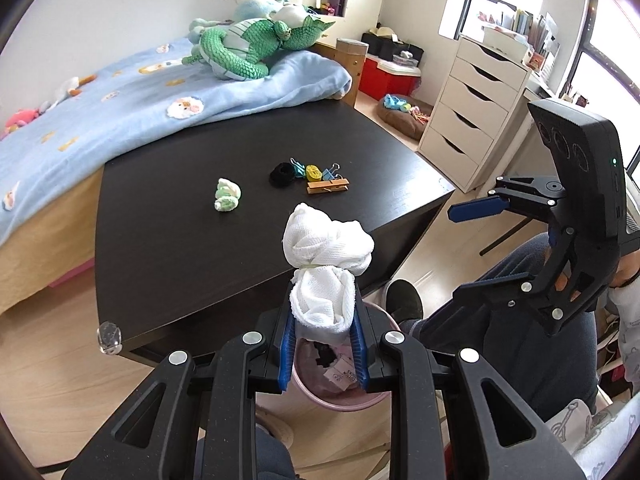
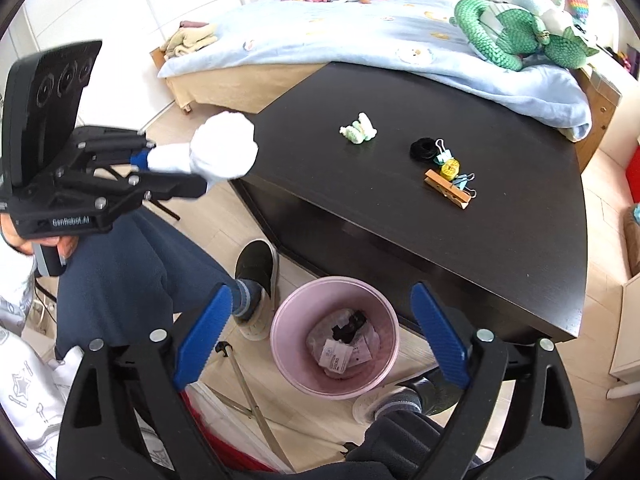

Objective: Collect trash
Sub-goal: 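Carry both sock bundles over the wastebasket and open both grippers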

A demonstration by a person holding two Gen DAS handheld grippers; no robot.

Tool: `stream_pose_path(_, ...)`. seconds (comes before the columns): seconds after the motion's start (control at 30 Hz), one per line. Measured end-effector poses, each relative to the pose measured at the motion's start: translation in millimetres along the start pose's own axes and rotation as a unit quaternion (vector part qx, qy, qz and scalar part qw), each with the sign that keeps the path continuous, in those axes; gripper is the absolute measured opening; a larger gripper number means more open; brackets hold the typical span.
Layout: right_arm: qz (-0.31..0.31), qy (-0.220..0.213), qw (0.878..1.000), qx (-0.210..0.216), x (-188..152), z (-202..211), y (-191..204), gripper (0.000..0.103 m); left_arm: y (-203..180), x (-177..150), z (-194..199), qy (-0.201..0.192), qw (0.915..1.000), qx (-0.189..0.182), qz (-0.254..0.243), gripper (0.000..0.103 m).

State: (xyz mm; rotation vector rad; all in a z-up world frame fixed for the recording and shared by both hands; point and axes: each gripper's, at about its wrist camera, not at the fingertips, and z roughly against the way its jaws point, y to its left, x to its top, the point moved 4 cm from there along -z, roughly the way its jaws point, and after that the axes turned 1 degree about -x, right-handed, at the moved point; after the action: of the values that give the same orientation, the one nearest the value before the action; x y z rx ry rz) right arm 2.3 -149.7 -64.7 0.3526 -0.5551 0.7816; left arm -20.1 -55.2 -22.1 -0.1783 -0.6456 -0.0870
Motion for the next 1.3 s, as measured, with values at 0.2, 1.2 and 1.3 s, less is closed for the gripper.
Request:
stream_pose_path(0.2, -0.034, -0.019, 0.999, -0.018, 1.8, 10.2, -10.8, 0.099, -7.2, 0.2, -2.5, 0.004, 0.9999, -0.006, -0.008, 0.024)
stream_pose_path(1.2, -0.092, -0.05, 0.991, -0.087, -1.7, 39.6, -45.5, 0.099, -49.2, -11.7, -32.8, 0.041, 0.9968, -0.05, -0.047, 0.036)
stream_pose_path(1.3, -0.092, -0.05, 0.991, -0.087, -1.3, 38.6, -44.7, 0.099, -48.0, -13.1, -36.7, 0.036, 0.9972, -0.053, -0.037, 0.071)
